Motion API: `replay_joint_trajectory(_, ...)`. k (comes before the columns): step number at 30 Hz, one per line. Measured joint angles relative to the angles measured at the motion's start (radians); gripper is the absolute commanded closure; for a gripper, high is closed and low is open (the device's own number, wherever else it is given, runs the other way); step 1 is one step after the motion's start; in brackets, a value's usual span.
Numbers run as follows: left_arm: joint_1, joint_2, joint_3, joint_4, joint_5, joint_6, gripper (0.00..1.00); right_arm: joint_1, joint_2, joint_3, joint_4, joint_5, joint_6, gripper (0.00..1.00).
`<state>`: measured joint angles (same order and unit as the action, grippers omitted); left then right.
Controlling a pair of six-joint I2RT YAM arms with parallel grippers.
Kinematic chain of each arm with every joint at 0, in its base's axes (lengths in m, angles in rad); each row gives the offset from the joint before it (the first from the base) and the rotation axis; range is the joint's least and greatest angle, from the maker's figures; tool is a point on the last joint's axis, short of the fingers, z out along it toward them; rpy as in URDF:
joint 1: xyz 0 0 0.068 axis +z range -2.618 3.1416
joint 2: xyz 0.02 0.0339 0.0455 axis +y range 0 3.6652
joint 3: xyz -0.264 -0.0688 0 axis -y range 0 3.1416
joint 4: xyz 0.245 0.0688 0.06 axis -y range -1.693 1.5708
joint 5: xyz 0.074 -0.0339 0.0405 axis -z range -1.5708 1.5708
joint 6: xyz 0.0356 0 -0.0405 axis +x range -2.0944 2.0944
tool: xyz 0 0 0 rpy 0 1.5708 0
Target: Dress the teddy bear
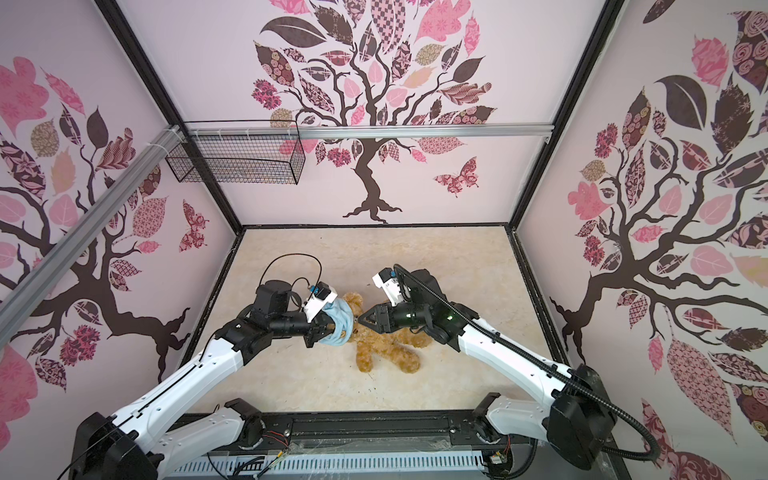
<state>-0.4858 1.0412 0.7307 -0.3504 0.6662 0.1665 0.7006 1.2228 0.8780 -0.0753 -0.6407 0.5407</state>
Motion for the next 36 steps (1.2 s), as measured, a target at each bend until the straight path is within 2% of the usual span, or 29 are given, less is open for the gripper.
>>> replay_joint_trajectory(21,-0.019,0.0,-0.007,0.004,-0.008,0.043,1.0,-0.002,0.154,0.084,0.083,-0.091,0.017,0.72)
replay_joint_trajectory(30,-0.032,0.0,-0.007,-0.003,-0.031,0.052,1.0,-0.002,0.166,0.057,0.195,-0.111,0.098,1.0)
replay_joint_trajectory(36,-0.043,0.0,-0.007,-0.01,-0.047,0.061,1.0,-0.034,0.159,-0.003,0.284,-0.076,0.199,1.0)
